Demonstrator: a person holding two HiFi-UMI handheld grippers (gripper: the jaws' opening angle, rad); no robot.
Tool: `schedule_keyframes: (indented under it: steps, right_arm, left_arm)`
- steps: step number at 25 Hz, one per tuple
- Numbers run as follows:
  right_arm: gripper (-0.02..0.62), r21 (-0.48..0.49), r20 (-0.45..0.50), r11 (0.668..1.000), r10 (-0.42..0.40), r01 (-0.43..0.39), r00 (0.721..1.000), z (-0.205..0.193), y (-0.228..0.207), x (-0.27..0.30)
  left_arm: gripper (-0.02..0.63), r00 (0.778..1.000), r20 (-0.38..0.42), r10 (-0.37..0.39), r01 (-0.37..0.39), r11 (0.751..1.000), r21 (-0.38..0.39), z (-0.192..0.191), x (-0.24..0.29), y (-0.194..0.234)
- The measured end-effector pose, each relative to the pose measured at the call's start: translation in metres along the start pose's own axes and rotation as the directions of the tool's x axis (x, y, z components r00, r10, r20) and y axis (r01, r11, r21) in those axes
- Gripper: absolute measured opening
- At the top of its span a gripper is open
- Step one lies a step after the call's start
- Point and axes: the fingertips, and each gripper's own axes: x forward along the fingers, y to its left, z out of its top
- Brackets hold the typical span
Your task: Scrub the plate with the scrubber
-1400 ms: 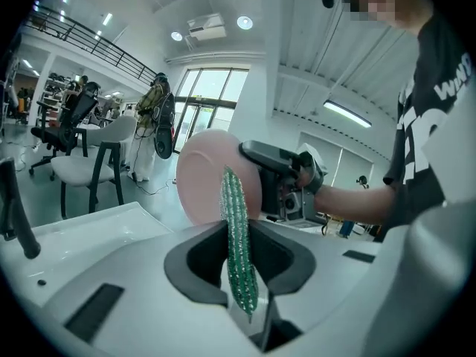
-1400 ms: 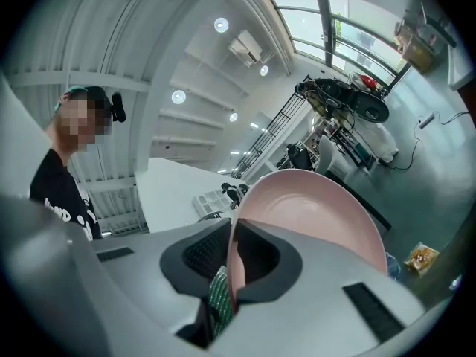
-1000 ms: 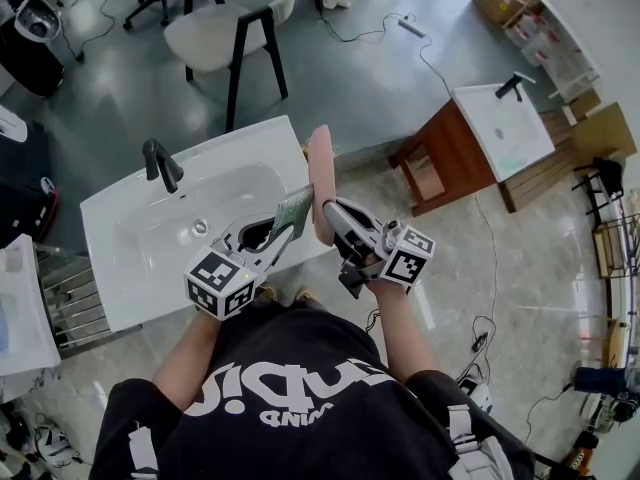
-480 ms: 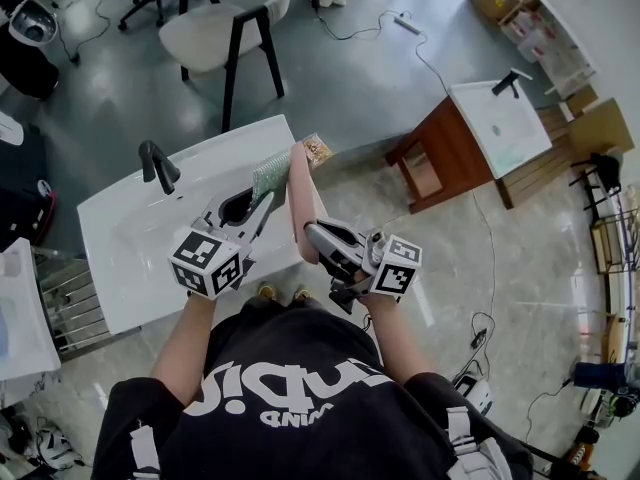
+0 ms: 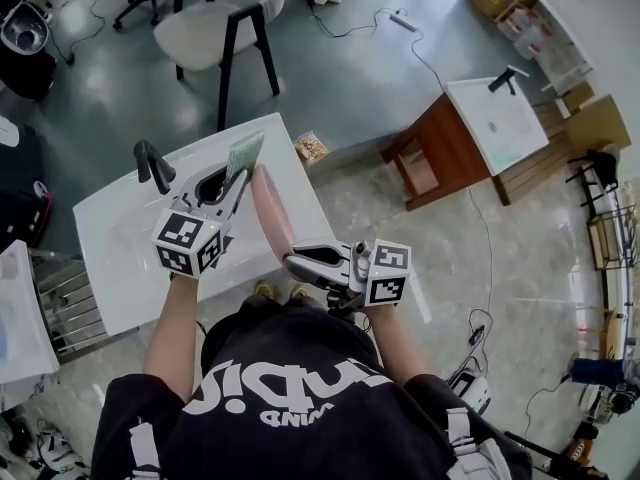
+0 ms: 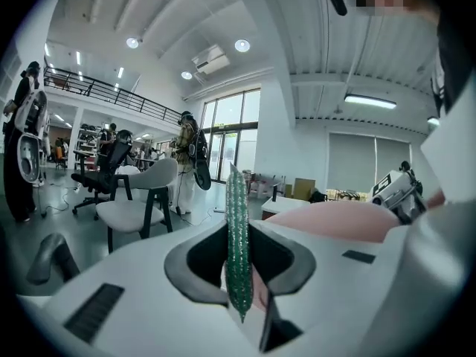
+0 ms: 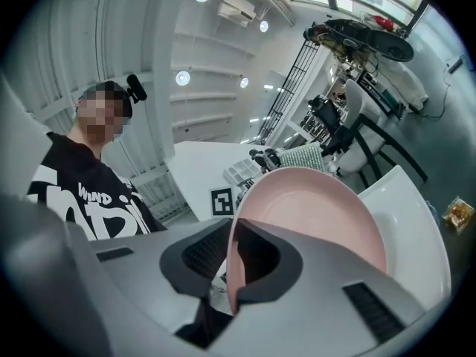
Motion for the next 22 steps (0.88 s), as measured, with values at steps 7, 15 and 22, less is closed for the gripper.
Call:
schedule_keyframes:
  steps: [7, 15, 22]
  right_arm:
    - [0.048, -0.009, 0.017, 0.999, 0.046, -0.046, 0.999, 0.005, 0.011, 0.004]
    - [0.048, -0.01, 0.091, 0.998, 0.058, -0.057, 0.994, 0.024, 0.012, -0.004]
    - [0.051, 0.002, 0.153, 0.999, 0.032, -0.032, 0.988, 0.034, 0.001, -0.011]
  left_arm:
    - [0.087, 0.998, -0.066, 0.011, -0.016, 0.997, -0.077, -0.038, 0.004, 0.014]
    - [0.087, 0.989, -0.146, -0.023, -0.007, 0.978, -0.207, -0.086, 0.003, -0.001]
    - [0.087, 0.984, -0.155, -0.084, 0.046, 0.971, -0.234, -0.092, 0.002, -0.03]
